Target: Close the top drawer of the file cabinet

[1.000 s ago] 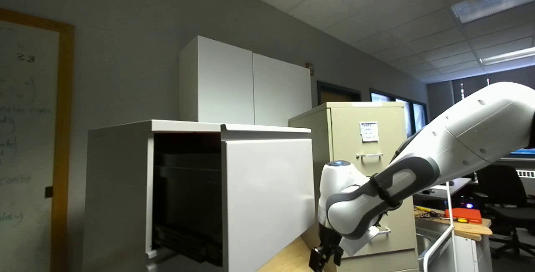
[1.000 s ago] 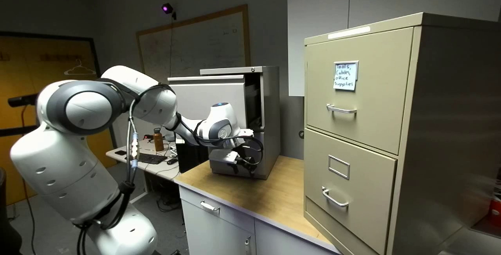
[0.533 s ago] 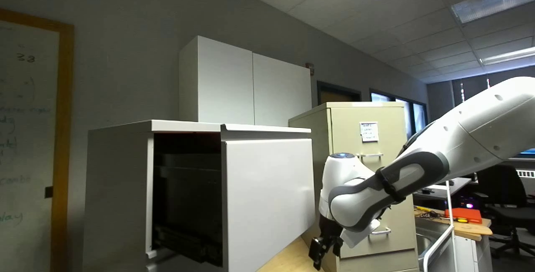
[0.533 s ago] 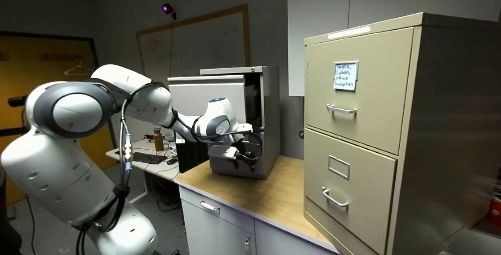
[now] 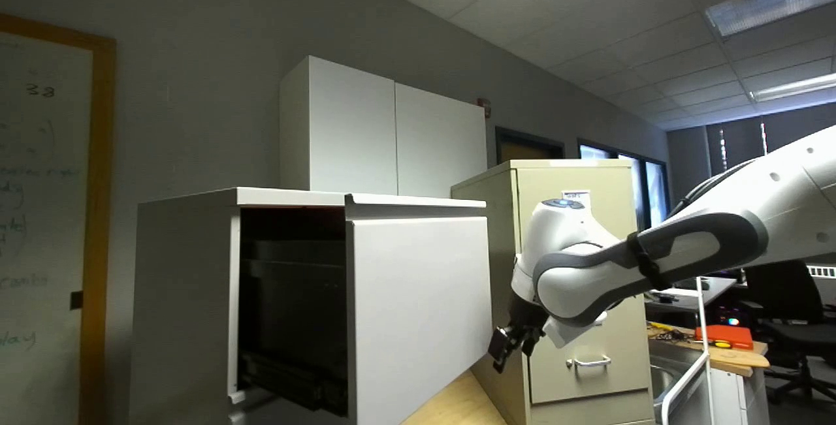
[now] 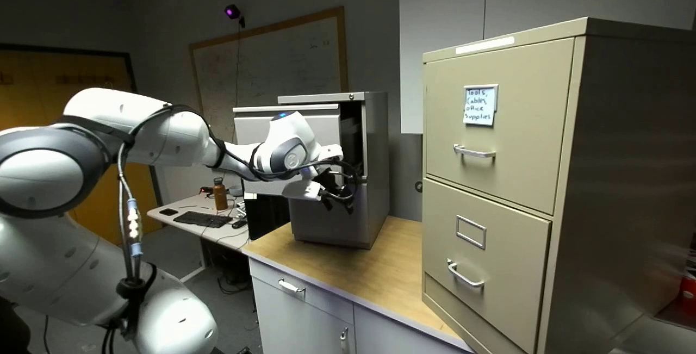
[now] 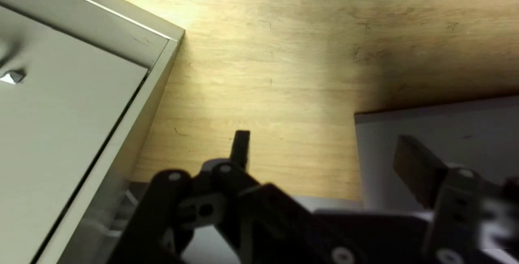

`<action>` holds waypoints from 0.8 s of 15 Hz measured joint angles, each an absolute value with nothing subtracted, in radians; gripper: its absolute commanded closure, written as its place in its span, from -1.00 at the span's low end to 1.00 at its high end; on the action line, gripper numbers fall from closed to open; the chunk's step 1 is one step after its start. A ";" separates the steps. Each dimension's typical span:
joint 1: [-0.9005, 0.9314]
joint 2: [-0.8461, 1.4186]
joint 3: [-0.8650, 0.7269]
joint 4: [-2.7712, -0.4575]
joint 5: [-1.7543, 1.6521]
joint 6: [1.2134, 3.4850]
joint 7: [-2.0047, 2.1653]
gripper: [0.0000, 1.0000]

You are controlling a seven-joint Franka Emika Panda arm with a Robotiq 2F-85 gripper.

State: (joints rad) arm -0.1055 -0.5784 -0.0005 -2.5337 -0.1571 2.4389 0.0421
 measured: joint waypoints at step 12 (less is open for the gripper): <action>-0.019 -0.727 0.016 -2.532 -0.146 2.572 0.035 1.00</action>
